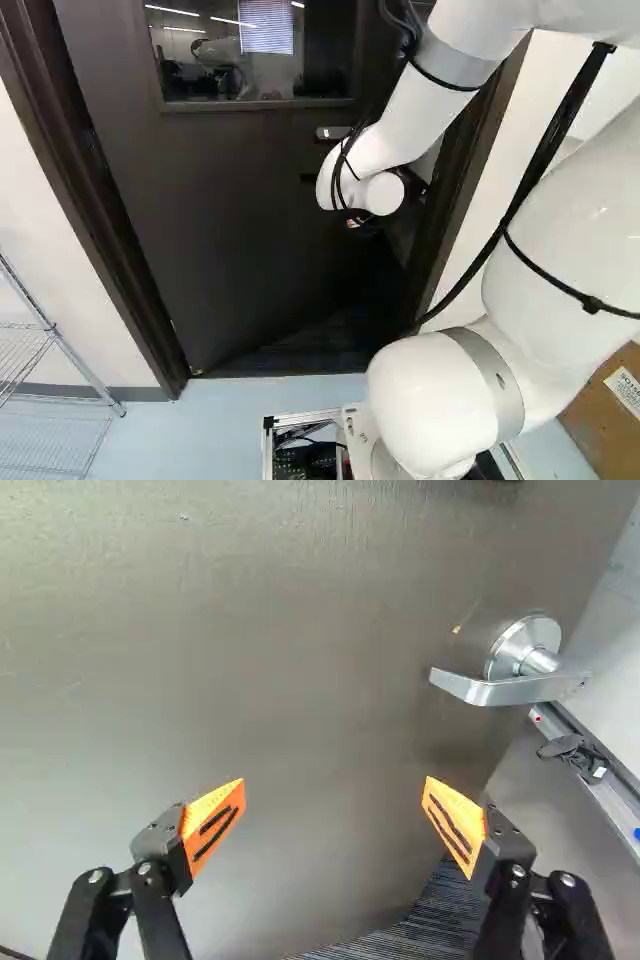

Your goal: Open the door and move inside

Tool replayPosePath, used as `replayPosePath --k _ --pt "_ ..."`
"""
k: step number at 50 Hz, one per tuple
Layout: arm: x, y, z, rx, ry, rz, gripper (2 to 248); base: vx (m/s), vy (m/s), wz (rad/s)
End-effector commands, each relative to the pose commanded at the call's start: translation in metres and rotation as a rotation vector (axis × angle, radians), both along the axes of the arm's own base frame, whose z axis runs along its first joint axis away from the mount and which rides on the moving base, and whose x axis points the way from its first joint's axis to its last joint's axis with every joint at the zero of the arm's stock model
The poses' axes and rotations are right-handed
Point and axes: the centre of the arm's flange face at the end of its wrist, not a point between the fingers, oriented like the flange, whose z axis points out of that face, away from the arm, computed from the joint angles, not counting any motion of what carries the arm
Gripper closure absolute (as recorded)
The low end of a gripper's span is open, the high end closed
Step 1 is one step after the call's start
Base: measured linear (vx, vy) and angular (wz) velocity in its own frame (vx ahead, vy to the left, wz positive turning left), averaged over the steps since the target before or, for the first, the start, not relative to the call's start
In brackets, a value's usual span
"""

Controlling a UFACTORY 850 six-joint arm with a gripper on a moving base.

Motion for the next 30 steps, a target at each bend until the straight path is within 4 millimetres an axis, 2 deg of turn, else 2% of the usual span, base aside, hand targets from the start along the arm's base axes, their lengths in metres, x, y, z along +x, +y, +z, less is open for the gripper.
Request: replayPosePath --k 30 --pt "0.051 0.013 0.001 0.011 0.000 0.003 3 0.000 0.000 0.000"
